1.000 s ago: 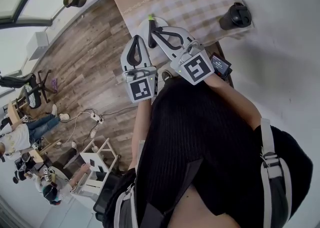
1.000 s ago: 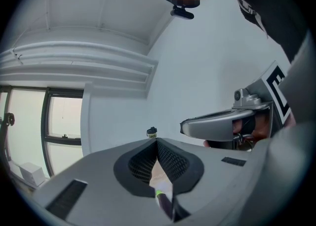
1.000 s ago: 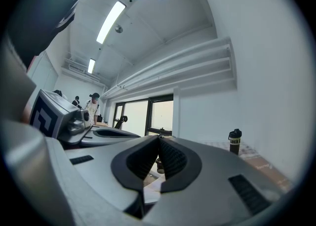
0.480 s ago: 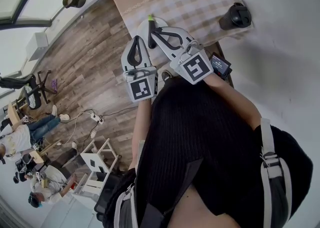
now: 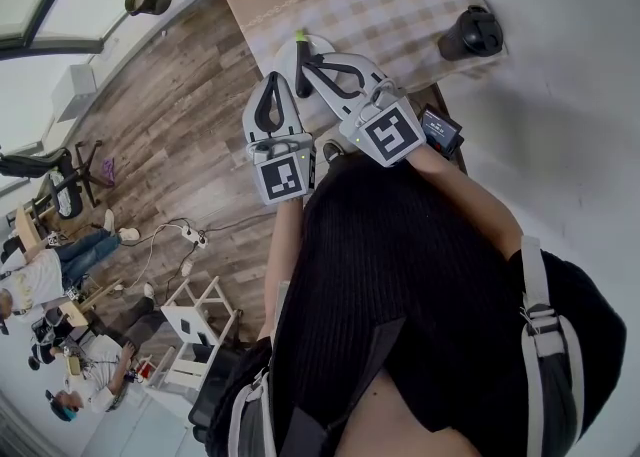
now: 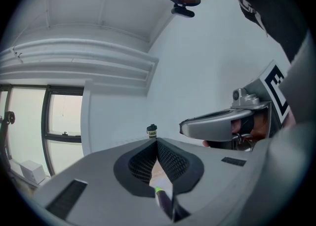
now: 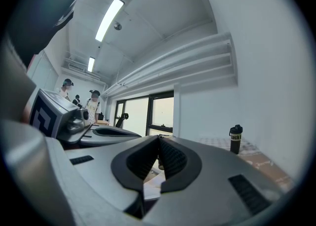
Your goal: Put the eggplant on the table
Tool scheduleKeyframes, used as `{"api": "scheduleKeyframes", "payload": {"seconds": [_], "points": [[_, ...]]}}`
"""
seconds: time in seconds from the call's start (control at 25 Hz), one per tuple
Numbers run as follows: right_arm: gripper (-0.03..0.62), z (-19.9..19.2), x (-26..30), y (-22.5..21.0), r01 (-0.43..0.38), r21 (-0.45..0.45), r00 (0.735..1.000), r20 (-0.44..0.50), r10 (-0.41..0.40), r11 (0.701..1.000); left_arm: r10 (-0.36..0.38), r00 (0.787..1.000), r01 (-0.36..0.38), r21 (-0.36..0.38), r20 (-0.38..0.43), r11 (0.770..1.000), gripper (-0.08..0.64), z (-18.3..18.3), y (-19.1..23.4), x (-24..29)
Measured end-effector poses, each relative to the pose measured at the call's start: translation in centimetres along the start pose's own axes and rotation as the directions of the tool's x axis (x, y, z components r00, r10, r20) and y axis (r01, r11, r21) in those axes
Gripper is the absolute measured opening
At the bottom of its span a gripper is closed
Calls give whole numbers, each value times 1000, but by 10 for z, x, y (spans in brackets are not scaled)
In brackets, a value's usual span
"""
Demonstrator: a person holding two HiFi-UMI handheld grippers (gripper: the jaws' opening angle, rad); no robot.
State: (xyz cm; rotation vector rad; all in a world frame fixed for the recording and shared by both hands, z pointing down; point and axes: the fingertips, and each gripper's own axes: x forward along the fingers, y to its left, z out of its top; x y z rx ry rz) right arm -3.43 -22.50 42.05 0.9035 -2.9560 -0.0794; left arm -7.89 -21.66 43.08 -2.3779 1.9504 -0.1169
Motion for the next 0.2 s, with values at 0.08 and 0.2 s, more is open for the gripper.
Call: {"api": "scheduleKeyframes", "payload": {"seconds": [0.08,0.2], "points": [[6,-2,1,0,-3,-2,1000,-5,3,1000,3,1000,-3,-1,-2,1000,2,-1,1,1],[6,-3,2,-1,-5,-3,1000,-7,5,1000,11,1000,-11,7,-16,1000,2,-4,2,2]]}}
